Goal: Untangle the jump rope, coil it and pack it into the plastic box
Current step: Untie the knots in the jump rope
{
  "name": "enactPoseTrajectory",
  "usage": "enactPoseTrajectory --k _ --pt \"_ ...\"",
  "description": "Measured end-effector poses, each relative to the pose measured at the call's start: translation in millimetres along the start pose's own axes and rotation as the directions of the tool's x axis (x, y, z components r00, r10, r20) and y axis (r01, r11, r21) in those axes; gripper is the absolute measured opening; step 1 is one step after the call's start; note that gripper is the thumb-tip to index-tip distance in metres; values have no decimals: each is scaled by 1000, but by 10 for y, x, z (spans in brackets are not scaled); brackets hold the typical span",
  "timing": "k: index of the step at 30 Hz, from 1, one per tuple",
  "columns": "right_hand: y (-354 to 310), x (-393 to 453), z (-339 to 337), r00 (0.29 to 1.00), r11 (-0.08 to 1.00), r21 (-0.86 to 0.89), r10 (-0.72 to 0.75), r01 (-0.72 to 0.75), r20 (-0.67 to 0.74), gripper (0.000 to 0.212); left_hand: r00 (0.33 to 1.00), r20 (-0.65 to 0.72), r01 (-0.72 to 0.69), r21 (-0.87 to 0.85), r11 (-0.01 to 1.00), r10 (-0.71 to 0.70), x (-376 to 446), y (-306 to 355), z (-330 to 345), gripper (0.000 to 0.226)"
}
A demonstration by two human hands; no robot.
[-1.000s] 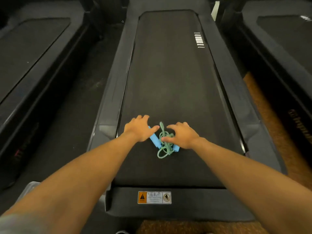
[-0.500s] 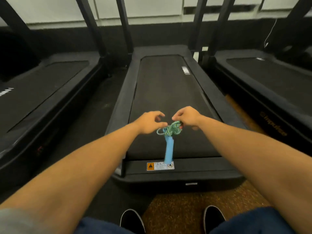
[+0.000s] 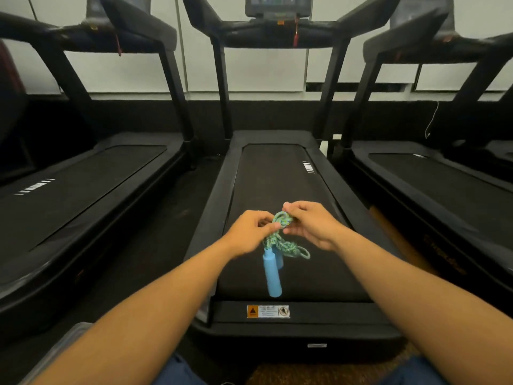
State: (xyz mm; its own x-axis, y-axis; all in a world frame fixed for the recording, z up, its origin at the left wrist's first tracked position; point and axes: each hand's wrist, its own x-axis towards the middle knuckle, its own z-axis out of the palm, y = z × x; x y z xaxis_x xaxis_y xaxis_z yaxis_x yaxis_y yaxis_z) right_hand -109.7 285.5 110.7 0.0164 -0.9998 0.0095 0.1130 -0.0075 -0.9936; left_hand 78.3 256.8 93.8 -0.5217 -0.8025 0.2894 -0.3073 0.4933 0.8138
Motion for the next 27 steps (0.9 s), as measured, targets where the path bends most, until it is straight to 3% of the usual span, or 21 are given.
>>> enactPoseTrajectory --k 3,6,11,14,16,18,22,27 --pt "-63 -51 -62 998 996 85 0 -6 70 19 998 -57 22 -93 995 -28 15 40 -21 14" --pt "-39 -84 -152 994 998 60 -20 13 112 27 997 -54 46 -147 988 -55 37 65 6 18" --pt "31 -56 -294 995 996 -24 -85 86 44 22 997 -32 58 -152 987 -64 115 66 80 20" --pt "42 -26 -340 993 993 -21 -114 114 7 16 994 -88 47 -176 983 -64 159 113 130 26" --pt "41 -7 -346 991 990 -35 -135 135 -15 15 979 -204 -6 -76 997 -10 193 127 126 36" --pt "48 21 -343 987 986 -62 -157 155 -29 14 953 -280 -101 61 993 114 198 154 124 33" --pt "49 39 -300 980 978 -83 -196 192 -39 16 922 -276 -230 172 958 271 158 200 170 22" --pt "1 40 -221 975 969 -120 -221 216 -29 13 898 -322 -244 204 948 301 88 236 157 22"
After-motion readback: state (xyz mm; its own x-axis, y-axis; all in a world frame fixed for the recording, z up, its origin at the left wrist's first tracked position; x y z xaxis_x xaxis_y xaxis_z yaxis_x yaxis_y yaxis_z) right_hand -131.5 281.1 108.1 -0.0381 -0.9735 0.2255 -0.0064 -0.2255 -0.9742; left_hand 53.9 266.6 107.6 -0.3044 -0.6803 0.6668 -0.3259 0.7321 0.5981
